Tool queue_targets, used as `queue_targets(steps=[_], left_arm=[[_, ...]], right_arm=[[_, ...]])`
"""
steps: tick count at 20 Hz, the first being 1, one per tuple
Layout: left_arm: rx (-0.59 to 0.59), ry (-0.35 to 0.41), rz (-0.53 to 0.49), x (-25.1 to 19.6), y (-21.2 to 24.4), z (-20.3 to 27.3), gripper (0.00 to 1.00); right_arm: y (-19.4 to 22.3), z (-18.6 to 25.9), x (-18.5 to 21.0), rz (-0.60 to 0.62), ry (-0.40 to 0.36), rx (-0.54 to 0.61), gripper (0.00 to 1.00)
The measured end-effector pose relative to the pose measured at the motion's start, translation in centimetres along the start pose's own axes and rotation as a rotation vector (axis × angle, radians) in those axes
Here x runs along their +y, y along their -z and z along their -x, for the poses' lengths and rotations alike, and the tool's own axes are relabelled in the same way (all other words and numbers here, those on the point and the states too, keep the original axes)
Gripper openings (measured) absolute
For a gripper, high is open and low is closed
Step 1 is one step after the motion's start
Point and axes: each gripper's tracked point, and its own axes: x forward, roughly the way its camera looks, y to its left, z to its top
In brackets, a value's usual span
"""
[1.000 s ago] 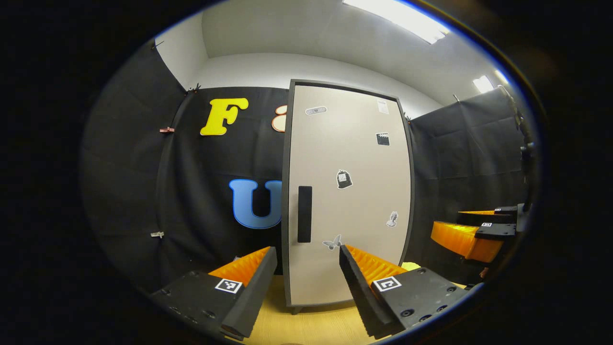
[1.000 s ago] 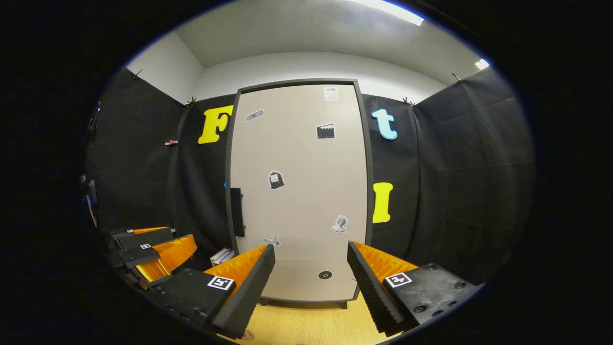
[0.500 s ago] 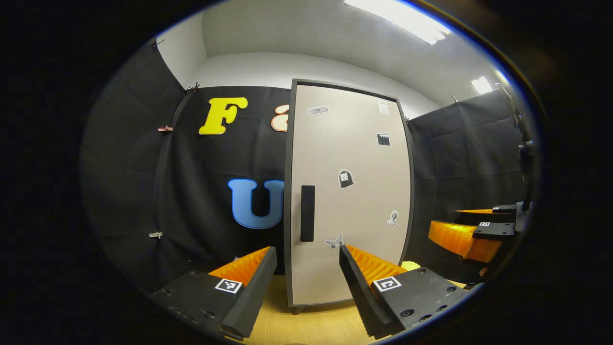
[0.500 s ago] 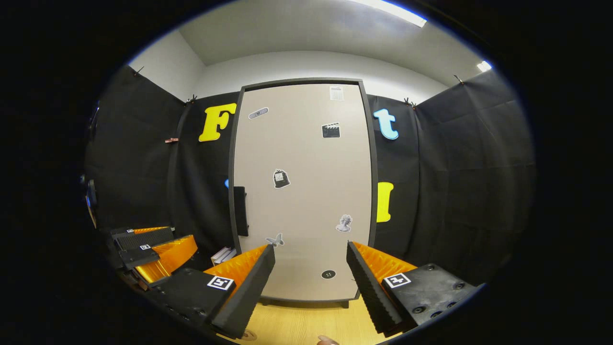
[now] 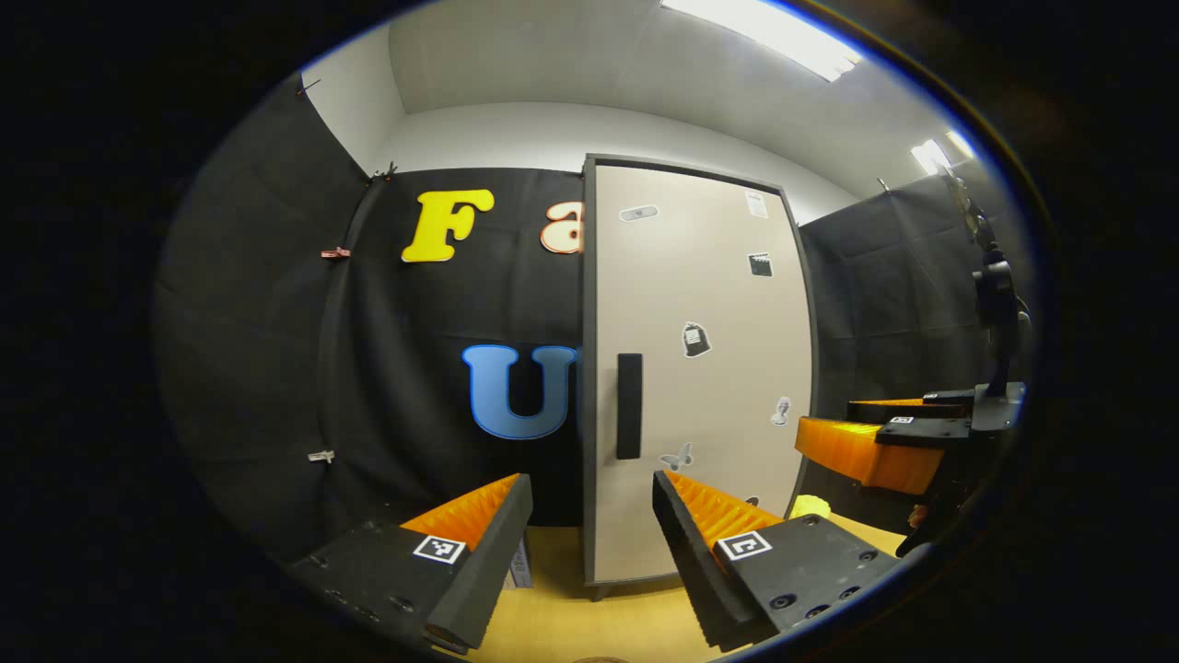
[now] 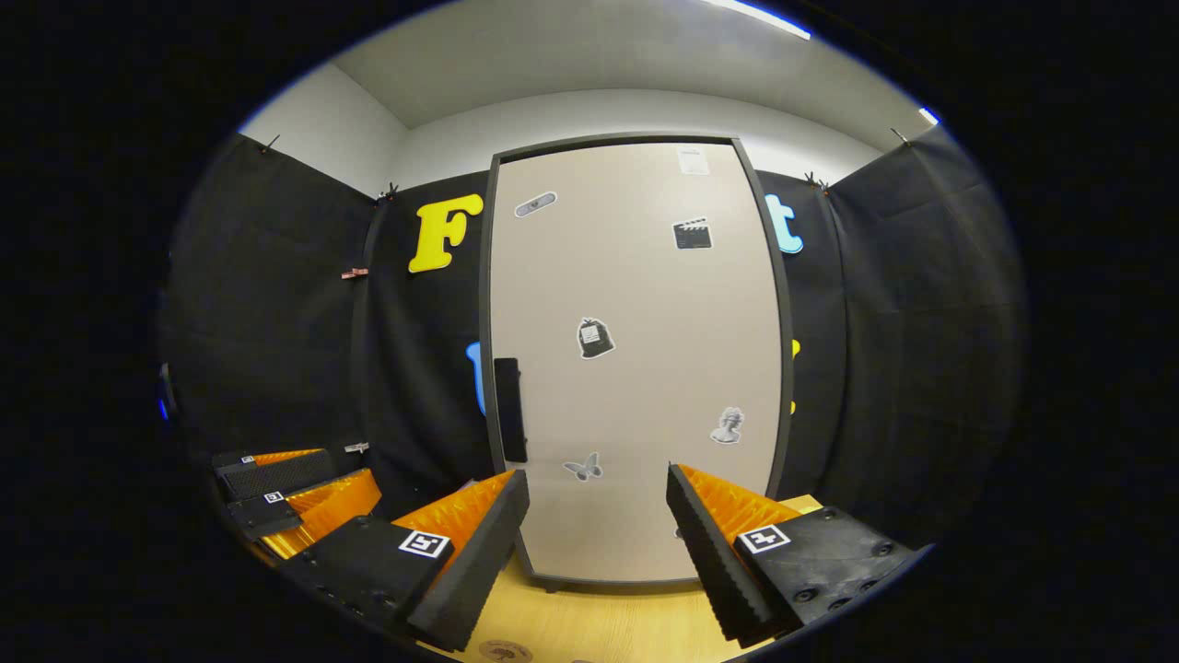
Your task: Open the cabinet door with the right hand, grasp the bottle in the cabinet with the left hand and place it on the coaster, then close the cabinet door with the right hand.
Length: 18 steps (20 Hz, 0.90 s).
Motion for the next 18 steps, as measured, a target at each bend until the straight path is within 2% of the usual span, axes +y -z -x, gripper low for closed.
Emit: queue_targets(steps=[3,4,5,9,18], left_arm=[[0.004,-0.046,-0.01,1.6,0.3,-0.1,0.84],[0.008,-0.059,-0.01,2.1,0.4,0.1,0.84],[0.011,-0.07,-0.008,2.4,0.5,0.1,0.84],[0.033,-0.104,0.0,3.5,1.0,0.4,0.84],[0.055,-0.153,0.015,5.1,1.5,0.3,0.84]], right_arm=[[0.2,-1.8,2.5,-0.003,-0.038,-0.006,0.97],[0.4,-2.4,3.3,-0.003,-0.048,-0.004,1.0],[0.6,-3.0,4.0,-0.002,-0.057,-0.001,0.97],[1.1,-5.7,6.7,0.004,-0.101,-0.005,0.97],[4.1,-13.1,8.6,0.034,-0.063,0.045,0.98]])
